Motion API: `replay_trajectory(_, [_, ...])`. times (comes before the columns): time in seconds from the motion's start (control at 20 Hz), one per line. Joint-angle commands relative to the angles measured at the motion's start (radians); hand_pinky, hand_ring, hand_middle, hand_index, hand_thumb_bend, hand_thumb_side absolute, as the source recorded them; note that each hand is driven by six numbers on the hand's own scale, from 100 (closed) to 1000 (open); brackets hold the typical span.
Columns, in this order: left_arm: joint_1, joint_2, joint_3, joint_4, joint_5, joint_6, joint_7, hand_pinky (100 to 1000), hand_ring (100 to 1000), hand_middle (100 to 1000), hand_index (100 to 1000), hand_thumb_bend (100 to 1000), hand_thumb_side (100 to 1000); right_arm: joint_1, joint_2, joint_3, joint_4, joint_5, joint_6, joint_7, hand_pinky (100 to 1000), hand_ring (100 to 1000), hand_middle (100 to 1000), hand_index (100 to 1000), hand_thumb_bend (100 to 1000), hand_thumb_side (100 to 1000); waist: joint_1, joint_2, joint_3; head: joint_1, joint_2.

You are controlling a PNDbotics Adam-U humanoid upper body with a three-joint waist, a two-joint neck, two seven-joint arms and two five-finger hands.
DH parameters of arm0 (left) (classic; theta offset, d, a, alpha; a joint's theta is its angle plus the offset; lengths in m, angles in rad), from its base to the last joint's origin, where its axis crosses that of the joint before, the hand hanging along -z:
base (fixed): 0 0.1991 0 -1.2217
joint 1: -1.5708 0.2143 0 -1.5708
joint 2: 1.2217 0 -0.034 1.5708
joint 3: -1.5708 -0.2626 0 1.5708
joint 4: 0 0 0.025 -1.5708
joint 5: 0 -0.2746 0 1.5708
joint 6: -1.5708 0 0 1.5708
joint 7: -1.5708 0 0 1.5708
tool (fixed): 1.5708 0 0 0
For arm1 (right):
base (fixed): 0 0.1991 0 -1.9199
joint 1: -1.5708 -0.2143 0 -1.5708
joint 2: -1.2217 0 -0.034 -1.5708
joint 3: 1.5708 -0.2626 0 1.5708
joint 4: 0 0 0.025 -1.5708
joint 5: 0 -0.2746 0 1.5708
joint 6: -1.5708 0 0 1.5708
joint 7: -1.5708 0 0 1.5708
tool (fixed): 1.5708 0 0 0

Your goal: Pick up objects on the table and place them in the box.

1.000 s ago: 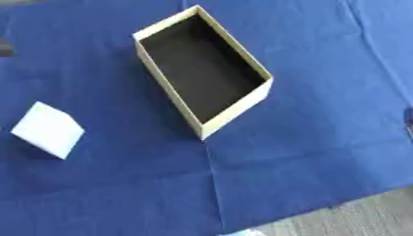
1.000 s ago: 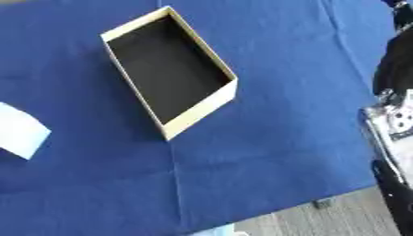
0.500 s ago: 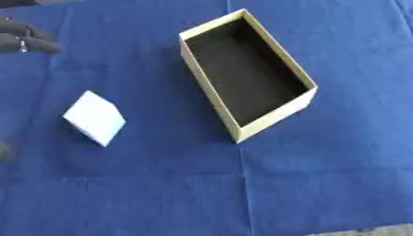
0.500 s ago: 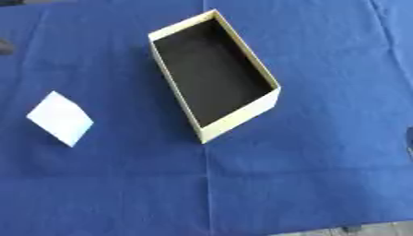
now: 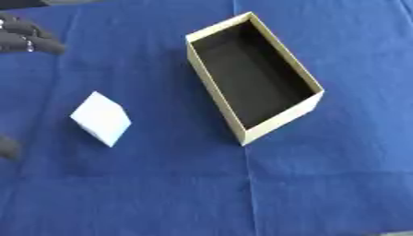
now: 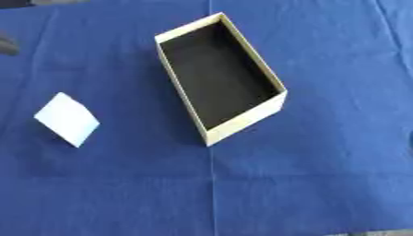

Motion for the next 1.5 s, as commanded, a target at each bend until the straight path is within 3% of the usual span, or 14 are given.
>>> replay_trajectory(0.05, [-0.045, 0.005, -0.024, 0.0, 0.009, -0.113, -0.115, 808, 953, 930, 1000, 982, 550, -0.007, -0.03, 0.001, -0.011, -0.005, 0.0, 0.005, 738, 886, 592, 837, 100, 993, -0.002, -0.033, -0.001, -0.016, -0.013])
replay_trajectory(0.35, [-0.134, -0.019, -0.141, 0.06, 0.008, -0.179, -0.171, 818, 965, 942, 1000, 983, 512, -0.01, -0.032, 0.011, -0.011, -0.009, 0.005, 0.016, 739, 887, 591, 837, 100, 994, 0.005, -0.034, -0.007, -0.026, -0.009])
replay_trajectory(0.6, [-0.158, -0.019, -0.215, 0.128, -0.054, -0.188, -0.174, 823, 973, 951, 1000, 1000, 522, -0.008, -0.03, 0.013, -0.011, -0.007, 0.009, 0.021, 740, 888, 590, 838, 100, 995, 0.01, -0.033, -0.006, -0.031, -0.01])
replay_trajectory(0.95, [-0.156, -0.017, -0.25, 0.177, -0.146, -0.213, -0.174, 842, 996, 981, 1000, 1000, 504, -0.006, -0.024, 0.016, -0.011, -0.004, 0.015, 0.024, 742, 890, 589, 839, 100, 995, 0.012, -0.03, -0.006, -0.043, -0.01])
replay_trajectory(1.1, [-0.169, -0.022, -0.261, 0.186, -0.185, -0.226, -0.174, 841, 1000, 996, 1000, 1000, 439, -0.007, -0.021, 0.019, -0.011, -0.004, 0.017, 0.027, 742, 891, 588, 839, 100, 996, 0.013, -0.029, -0.008, -0.047, -0.01])
replay_trajectory(1.5, [-0.189, -0.075, -0.304, 0.258, -0.267, -0.301, -0.174, 835, 985, 990, 1000, 963, 388, -0.007, -0.015, 0.021, -0.011, -0.003, 0.021, 0.031, 743, 892, 587, 839, 100, 996, 0.013, -0.028, -0.012, -0.046, -0.01])
